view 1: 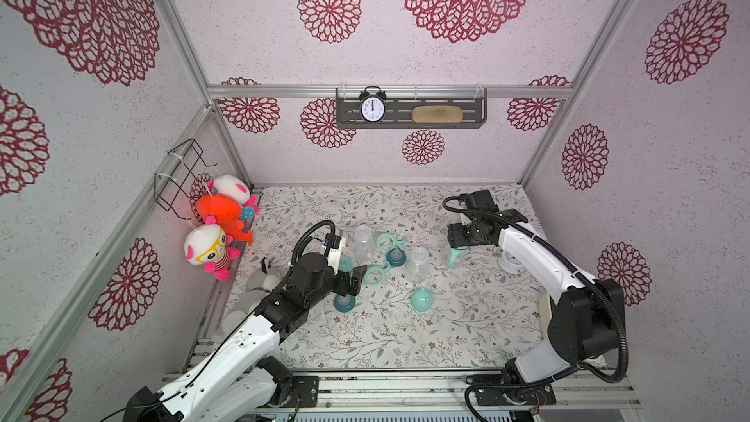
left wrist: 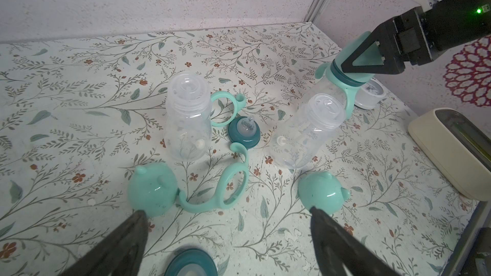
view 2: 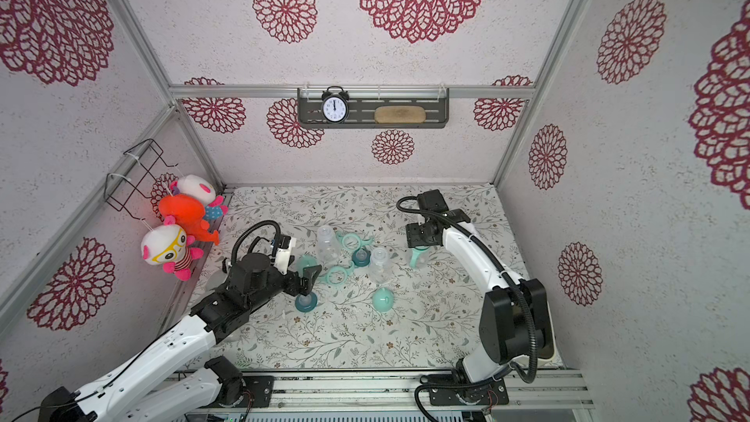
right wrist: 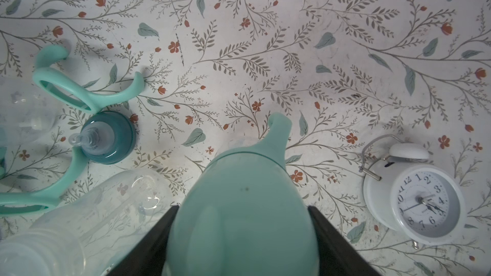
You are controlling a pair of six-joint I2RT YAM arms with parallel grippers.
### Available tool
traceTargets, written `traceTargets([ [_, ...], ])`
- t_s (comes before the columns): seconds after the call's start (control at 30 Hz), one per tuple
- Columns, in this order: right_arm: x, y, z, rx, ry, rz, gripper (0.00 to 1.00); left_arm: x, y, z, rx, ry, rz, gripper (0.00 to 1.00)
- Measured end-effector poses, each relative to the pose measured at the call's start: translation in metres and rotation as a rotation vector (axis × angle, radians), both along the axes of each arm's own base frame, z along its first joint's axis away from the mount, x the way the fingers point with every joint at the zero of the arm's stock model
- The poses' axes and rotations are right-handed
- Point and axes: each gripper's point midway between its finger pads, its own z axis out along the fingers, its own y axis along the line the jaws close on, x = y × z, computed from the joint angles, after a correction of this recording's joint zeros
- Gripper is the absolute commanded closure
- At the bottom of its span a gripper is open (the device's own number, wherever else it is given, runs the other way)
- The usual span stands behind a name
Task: Assemble the baby bottles
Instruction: Close the lid on the baby bottle.
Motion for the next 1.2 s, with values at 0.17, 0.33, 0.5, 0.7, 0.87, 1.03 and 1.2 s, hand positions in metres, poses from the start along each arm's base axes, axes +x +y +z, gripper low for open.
traceTargets([
  [0.17, 0.0, 0.0, -0.004, 0.003, -0.002, 0.001, 0.28, 0.0, 0.0, 0.0, 0.0, 0.0, 0.0, 0.02],
  [0.33, 0.001, 0.001, -0.007, 0.012, -0.01, -0.005, 0.28, 0.0, 0.0, 0.0, 0.0, 0.0, 0.0, 0.02],
  [0.5, 0.002, 0.001, -0.007, 0.016, -0.02, -0.006, 0.28, 0.0, 0.0, 0.0, 0.0, -0.001, 0.0, 0.02],
  [0.7, 0.002, 0.001, -0.007, 0.014, -0.021, -0.007, 0.27, 0.0, 0.0, -0.001, 0.004, 0.001, -0.002, 0.02],
  [0.87, -0.007, -0.003, -0.017, -0.011, 0.035, -0.012, 0.24, 0.0, 0.0, -0.001, 0.004, 0.001, -0.002, 0.02],
  [1.03, -0.009, -0.006, -0.017, -0.028, 0.063, -0.016, 0.21, 0.0, 0.0, -0.001, 0.003, 0.001, -0.002, 0.02],
  [1.2, 0.009, -0.003, 0.01, -0.019, -0.009, -0.023, 0.21, 0.0, 0.0, 0.0, 0.003, 0.0, -0.001, 0.02],
])
